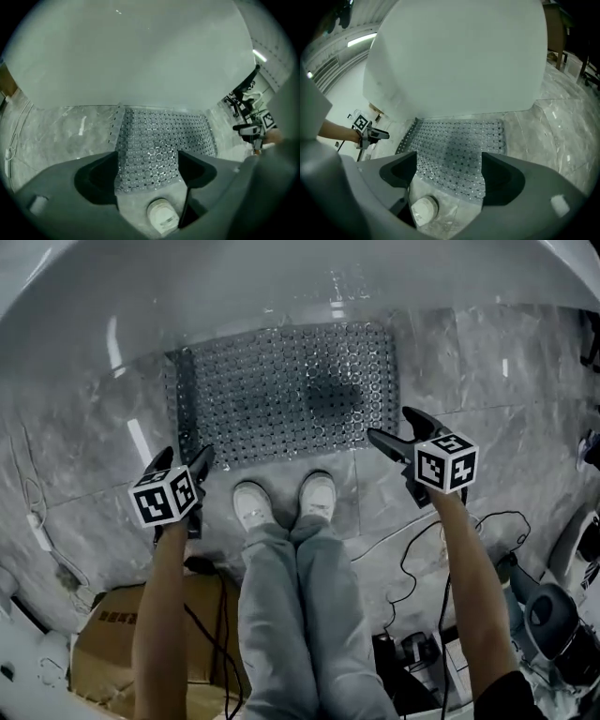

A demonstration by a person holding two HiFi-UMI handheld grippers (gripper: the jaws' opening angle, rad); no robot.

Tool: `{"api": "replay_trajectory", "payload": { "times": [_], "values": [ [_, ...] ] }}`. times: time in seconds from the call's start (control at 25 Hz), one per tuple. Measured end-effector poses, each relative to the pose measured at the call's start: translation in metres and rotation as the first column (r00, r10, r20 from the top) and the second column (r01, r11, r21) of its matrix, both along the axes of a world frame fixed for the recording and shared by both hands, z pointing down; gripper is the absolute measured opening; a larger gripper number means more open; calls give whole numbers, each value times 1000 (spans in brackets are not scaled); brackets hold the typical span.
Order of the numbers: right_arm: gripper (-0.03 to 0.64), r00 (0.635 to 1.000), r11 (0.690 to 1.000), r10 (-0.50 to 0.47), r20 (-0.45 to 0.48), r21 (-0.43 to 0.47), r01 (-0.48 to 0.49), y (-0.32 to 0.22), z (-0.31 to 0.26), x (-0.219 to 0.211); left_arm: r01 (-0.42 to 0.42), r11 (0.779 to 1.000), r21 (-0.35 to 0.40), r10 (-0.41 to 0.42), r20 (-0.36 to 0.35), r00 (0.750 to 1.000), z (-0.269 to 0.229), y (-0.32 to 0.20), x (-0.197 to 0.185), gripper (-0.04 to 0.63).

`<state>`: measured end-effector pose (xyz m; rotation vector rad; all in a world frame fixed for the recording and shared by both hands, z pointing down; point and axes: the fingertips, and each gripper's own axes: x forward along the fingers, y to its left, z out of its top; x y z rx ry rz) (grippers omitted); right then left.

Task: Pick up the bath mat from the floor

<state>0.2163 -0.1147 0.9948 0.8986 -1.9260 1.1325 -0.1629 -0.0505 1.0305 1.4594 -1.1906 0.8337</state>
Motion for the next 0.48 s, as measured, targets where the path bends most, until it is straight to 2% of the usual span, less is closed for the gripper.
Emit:
{"api": "replay_trajectory", "payload": {
  "times": [0.12,0.24,0.48],
  "values": [
    [457,997,1000,-9,-78,1,9,-7,47,25,-57,997,-46,57,15,998,44,8,-14,419],
    [479,992,1000,8,-124,-24,-11,-13,91,45,-88,992,-91,94,62,994,83,10,-33,419],
    [479,986,995,44,-159,-84,-58,-19,155,79,-15,995,-102,26,102,994,130,6,-66,419]
  ]
}}
